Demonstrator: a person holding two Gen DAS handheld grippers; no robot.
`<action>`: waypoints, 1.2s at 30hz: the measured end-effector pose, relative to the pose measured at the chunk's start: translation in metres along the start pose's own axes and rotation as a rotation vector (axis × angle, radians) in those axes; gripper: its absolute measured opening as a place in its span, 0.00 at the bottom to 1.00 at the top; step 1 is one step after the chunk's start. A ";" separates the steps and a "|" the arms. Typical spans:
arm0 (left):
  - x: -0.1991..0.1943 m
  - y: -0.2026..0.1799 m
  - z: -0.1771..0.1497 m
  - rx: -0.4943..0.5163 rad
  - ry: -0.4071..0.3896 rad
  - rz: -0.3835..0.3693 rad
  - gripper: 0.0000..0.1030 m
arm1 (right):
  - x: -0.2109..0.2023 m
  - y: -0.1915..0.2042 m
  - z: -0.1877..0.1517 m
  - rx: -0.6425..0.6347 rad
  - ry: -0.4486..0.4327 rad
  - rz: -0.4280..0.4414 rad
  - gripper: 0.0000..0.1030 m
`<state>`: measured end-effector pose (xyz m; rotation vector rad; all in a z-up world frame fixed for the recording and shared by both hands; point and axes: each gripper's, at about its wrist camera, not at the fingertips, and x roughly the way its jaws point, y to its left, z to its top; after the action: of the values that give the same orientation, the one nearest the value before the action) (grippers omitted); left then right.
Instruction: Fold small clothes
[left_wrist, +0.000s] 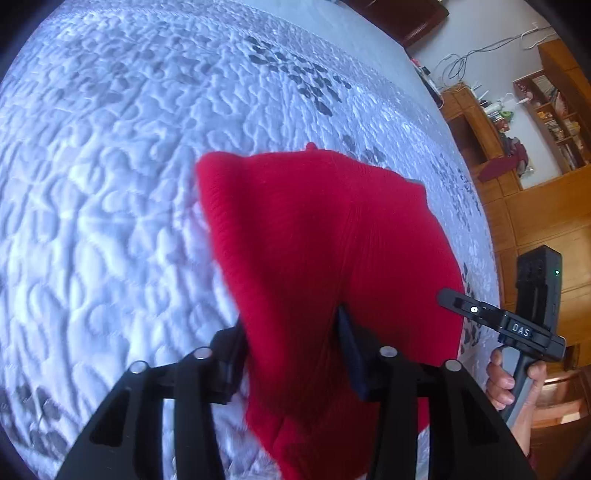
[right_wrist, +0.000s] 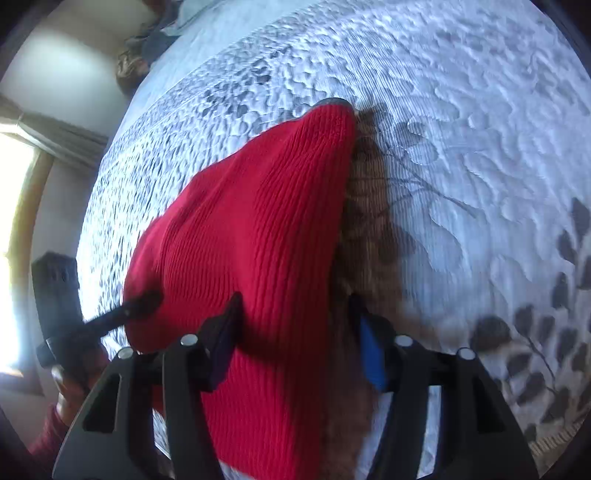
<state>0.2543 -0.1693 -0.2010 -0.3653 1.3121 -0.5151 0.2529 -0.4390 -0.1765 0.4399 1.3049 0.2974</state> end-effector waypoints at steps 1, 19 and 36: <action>-0.006 0.000 -0.006 -0.006 0.000 -0.007 0.47 | -0.004 0.004 -0.006 -0.002 0.000 0.008 0.56; -0.014 -0.016 -0.097 0.079 0.044 0.103 0.41 | -0.014 0.010 -0.107 0.091 0.074 0.079 0.15; -0.001 -0.030 -0.109 0.103 0.047 0.133 0.45 | 0.003 0.016 -0.121 0.044 0.039 -0.095 0.15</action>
<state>0.1431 -0.1903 -0.2086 -0.1803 1.3397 -0.4790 0.1372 -0.4064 -0.1952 0.4101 1.3684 0.1992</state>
